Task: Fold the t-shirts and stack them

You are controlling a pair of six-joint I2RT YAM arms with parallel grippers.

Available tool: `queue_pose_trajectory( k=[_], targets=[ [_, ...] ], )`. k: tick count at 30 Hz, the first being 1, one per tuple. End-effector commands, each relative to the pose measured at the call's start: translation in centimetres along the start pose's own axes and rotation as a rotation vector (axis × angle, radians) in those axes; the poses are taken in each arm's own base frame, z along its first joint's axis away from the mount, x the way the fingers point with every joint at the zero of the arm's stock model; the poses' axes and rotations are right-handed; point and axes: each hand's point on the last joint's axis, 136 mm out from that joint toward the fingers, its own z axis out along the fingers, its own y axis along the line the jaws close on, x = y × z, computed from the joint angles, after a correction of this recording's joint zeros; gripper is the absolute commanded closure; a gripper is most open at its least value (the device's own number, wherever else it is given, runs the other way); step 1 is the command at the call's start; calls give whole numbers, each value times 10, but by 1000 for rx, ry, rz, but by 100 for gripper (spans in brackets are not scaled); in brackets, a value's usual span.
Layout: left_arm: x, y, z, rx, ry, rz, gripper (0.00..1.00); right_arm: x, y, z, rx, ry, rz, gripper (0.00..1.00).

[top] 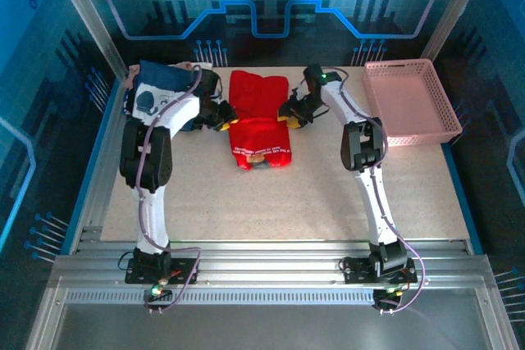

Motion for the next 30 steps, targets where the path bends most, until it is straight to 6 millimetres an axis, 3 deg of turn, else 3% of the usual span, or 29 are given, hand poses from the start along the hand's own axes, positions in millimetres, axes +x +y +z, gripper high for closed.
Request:
queue_pose_trajectory(
  k=[1, 3, 5, 6, 9, 12, 16, 21, 26, 30],
  targets=[
    [-31, -35, -48, 125, -100, 13, 39, -20, 44, -44, -112, -108, -48, 40],
    [-38, -52, -88, 181, -174, 22, 28, -13, 65, -81, -106, -168, -120, 35],
    [-34, -54, -119, 202, -202, 13, 24, 6, 75, -110, -91, -192, -161, 32],
    [-27, -50, -131, 203, -203, 8, 16, 20, 79, -125, -80, -198, -178, 31],
    [7, -26, -149, 167, -178, -1, 16, 61, 72, -151, -47, -203, -195, 30],
    [51, -4, -147, 198, -123, -26, 16, 99, 58, -155, -51, -196, -197, 30],
    [105, 22, -129, 246, -51, -61, 20, 139, 36, -135, -99, -165, -172, 30],
    [146, 26, -102, 335, 36, -84, 36, 168, 19, -93, -115, -96, -184, 31],
    [162, 25, -66, 320, 100, -89, 41, 168, 4, -63, -117, -57, -141, 34],
    [155, 21, -40, 320, 103, -111, 42, 167, 2, -39, -97, -16, -128, 35]
  ],
)
